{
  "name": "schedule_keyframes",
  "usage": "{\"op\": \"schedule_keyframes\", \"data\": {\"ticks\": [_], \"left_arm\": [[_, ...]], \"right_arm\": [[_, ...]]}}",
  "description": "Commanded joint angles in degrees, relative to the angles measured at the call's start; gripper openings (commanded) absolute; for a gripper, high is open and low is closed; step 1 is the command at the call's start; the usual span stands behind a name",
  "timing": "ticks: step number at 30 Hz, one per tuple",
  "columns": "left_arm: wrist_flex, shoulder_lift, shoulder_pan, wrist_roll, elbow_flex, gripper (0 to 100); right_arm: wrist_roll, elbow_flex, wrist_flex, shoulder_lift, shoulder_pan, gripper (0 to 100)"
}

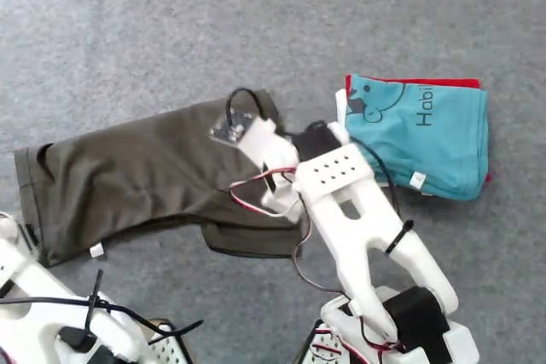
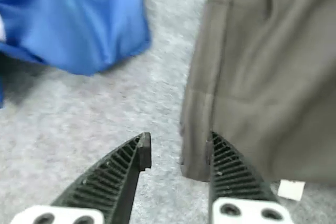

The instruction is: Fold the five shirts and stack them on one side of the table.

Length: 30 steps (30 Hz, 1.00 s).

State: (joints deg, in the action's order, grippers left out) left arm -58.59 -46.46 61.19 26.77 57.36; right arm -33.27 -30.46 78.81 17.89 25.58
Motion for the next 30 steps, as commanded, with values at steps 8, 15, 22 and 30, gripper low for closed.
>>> {"op": "schedule_keyframes", "data": {"ticks": [8,15,22,30], "left_arm": [[-1.93,0.00,0.48,-11.78,-4.79,3],[7.91,-0.53,0.57,-11.87,6.73,3],[22.51,-0.70,1.27,-11.43,21.67,3],[23.30,-5.01,2.24,-11.43,23.34,3]], "right_arm": [[6.86,26.42,0.09,-22.81,8.97,4.2],[6.86,37.93,0.62,-41.63,13.19,1.4],[6.51,38.64,6.07,-42.95,16.26,1.4],[3.69,25.10,6.95,-35.21,17.85,1.4]]}}
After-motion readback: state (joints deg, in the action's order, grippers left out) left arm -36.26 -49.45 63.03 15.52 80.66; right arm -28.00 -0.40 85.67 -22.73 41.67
